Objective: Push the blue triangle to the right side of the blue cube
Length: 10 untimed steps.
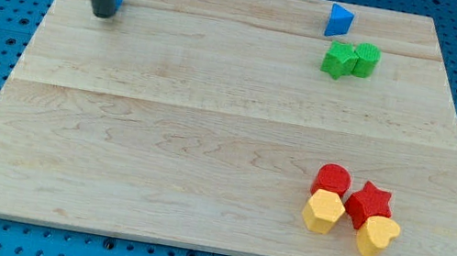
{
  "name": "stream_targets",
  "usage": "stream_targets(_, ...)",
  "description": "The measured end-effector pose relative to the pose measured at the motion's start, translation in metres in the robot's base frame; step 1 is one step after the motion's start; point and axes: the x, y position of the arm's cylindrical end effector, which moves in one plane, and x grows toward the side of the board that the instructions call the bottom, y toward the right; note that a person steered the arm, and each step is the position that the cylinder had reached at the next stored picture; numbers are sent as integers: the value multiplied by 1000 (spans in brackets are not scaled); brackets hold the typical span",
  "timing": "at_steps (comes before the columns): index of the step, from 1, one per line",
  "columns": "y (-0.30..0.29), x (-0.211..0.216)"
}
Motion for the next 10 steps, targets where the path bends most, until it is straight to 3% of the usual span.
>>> stream_targets(1, 9, -34)
stream_targets(2, 78, 10)
stream_targets(4, 316, -8)
stream_targets(5, 380, -9)
stream_targets(7, 353, -75)
stream_targets(8, 253, -73)
stream_targets(9, 205, -61)
stream_targets(10, 274, -38)
